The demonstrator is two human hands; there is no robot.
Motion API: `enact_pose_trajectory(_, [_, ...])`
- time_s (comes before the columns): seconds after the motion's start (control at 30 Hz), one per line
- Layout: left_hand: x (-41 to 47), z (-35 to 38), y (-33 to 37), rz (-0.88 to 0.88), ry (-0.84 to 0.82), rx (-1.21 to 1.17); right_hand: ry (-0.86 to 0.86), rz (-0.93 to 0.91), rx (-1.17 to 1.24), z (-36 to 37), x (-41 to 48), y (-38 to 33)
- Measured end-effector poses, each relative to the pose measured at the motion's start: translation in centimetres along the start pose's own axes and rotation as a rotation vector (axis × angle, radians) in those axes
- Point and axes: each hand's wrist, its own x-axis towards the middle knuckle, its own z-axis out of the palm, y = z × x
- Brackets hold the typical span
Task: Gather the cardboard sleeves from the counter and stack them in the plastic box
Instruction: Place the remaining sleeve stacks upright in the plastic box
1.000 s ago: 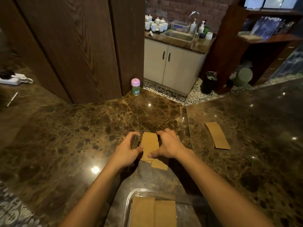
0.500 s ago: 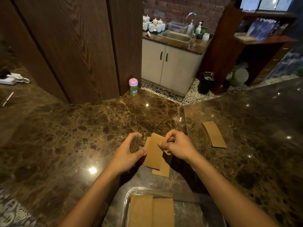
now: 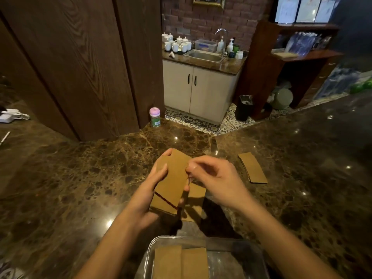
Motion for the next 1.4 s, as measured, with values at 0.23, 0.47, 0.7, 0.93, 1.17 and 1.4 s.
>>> enact_pose_trajectory(0.23, [-0.9, 1.9, -0.4, -0.151, -0.276, -0.177, -0.217, -0.202, -0.326, -0.1, -2.9, -2.4])
enact_pose_trajectory(0.47, [-1.7, 4.4, 0.1, -0.074, -0.219, -0.219, -0.244, -0.232, -0.357, -2.0, -3.6, -4.5])
enact_pose_trajectory(0.7, [-3.4, 5.9, -0.7, -0.073, -0.246, -0.096, -0.305, -0.297, -0.359, -2.8, -5.7, -4.8])
enact_pose_trajectory(0.93, [-5.8, 6.5, -2.0, -0.160, -0.272, -0.119, -0.346, -0.330, -0.374, -2.4, -8.6, -5.2])
enact_pose_trajectory(1.17, [-8.8, 8.2, -4.0, -0.122, -0.107, -0.063, -0.339, -0.341, -0.446, -2.5, -11.3, -4.0])
enact_pose_trajectory(1.4, [-11.3, 5.8, -6.2, 0.215, 0.187, 0.872, -0.546, -0.174, -0.765, -4.2, -13.7, -0.7])
